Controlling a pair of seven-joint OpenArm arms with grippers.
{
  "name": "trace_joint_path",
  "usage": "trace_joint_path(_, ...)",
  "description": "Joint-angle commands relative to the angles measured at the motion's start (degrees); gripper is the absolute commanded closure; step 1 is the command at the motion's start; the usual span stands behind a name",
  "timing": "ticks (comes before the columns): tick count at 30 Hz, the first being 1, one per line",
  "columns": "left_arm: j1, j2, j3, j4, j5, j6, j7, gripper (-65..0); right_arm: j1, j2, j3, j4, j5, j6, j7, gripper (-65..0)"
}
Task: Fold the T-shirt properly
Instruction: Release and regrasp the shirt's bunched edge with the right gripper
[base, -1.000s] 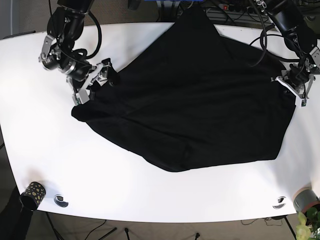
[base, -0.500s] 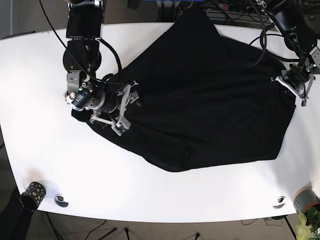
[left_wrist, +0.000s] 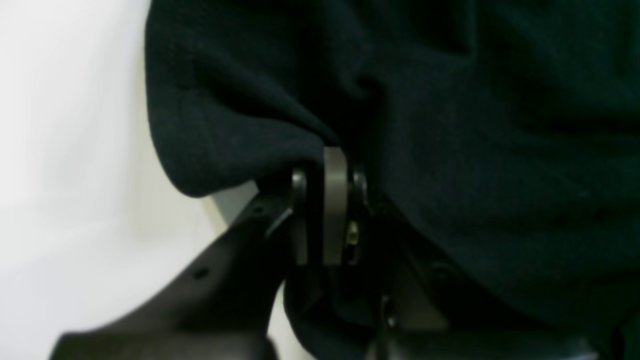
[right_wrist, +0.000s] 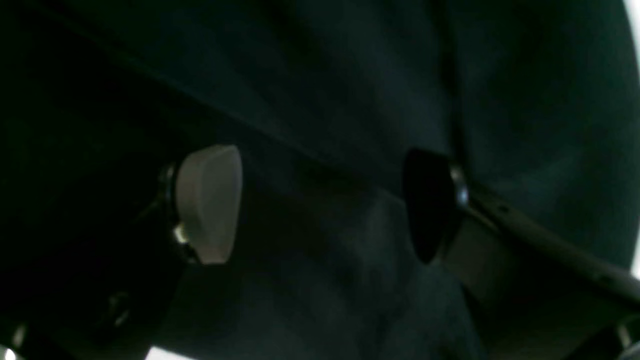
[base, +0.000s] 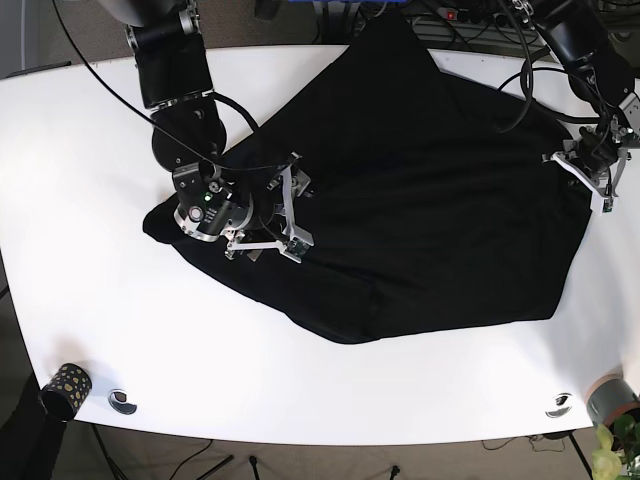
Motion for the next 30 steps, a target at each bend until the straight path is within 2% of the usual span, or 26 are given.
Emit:
trace_joint_path(1, -0.07, -0.7, -0.05, 0.39, 0.97, 0.01, 1.35, 0.0, 1.88, 0.19, -0.72, -0.73, 0.73, 0.03, 0.95, -48.5)
trace_joint_path(15, -0.07, -0.7, -0.05, 0.39, 0.97, 0.01, 1.35, 0.0, 2.32, 0.19, -1.25, -1.35, 0.73, 0.03, 1.22, -46.6)
trace_joint_path(18, -0.25, -0.7, -0.05, 0.39, 0.97, 0.01, 1.35, 0.0, 1.44, 0.54, -1.25, -1.35, 0.73, 0.03, 1.22, -39.8)
trace_joint_path(26, -0.51, -0.7, -0.05, 0.39, 0.97, 0.01, 1.35, 0.0, -0.4, 1.25, -1.16, -0.91, 0.73, 0.03, 1.3, -10.8)
trace_joint_path(30, -0.51, -0.7, 0.04, 0.39, 0.97, 0.01, 1.26, 0.0, -2.51, 1.33, 1.65, 4.28, 0.73, 0.03, 1.04, -2.4)
